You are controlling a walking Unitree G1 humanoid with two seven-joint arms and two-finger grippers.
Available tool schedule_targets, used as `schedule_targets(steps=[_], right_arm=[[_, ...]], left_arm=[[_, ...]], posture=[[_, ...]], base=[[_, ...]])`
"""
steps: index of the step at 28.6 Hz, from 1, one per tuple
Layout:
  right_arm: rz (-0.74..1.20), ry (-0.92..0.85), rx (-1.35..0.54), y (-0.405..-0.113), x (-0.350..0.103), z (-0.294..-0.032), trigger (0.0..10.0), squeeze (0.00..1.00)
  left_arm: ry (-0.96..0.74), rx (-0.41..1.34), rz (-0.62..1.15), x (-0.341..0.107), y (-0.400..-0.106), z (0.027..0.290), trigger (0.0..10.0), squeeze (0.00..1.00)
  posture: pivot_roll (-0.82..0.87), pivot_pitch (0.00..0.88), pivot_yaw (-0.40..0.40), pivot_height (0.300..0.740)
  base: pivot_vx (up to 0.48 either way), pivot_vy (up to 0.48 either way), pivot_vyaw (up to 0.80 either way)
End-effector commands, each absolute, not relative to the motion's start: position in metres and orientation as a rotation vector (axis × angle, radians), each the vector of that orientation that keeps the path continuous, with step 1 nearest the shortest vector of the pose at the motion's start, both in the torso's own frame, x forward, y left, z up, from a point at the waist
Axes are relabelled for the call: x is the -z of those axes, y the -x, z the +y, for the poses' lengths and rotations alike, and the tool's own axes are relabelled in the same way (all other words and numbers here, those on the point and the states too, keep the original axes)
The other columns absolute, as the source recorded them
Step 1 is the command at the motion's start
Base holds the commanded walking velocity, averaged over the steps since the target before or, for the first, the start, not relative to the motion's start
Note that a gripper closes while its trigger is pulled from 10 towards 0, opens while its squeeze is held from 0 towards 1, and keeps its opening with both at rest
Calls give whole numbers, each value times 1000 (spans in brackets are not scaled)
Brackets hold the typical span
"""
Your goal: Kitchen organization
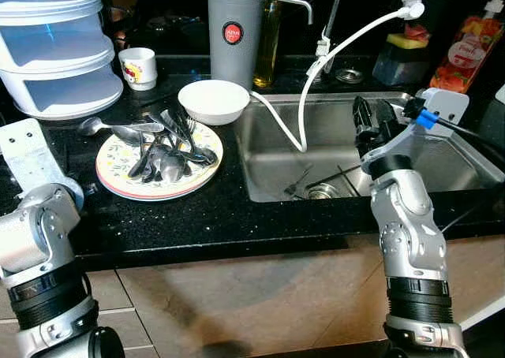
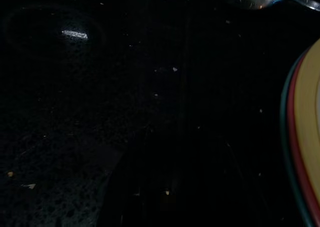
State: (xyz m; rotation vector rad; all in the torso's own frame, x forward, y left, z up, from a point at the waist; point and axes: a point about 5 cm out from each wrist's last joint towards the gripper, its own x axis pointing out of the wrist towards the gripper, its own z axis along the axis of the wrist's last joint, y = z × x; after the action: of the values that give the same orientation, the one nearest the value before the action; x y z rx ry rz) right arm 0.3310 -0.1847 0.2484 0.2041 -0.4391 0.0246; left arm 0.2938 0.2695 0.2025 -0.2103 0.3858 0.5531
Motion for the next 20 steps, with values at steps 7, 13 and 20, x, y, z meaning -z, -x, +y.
schedule_targets(steps=[7,13,20], right_arm=[[-444,-207,-9,-330,-248,-187,10000,0],[-442,-211,2,-329,-246,-187,10000,0],[-446,-214,4,-328,-246,-187,10000,0]], left_arm=[[150,-587,588,-155,-283,284,0,0],[102,-603,606,-149,-282,295,0,0],[124,-599,586,-152,-284,297,0,0]], posture=[[117,0,-9,740],[118,0,0,740],[119,0,0,740]], base=[[0,0,0],[0,0,0],[0,0,0]])
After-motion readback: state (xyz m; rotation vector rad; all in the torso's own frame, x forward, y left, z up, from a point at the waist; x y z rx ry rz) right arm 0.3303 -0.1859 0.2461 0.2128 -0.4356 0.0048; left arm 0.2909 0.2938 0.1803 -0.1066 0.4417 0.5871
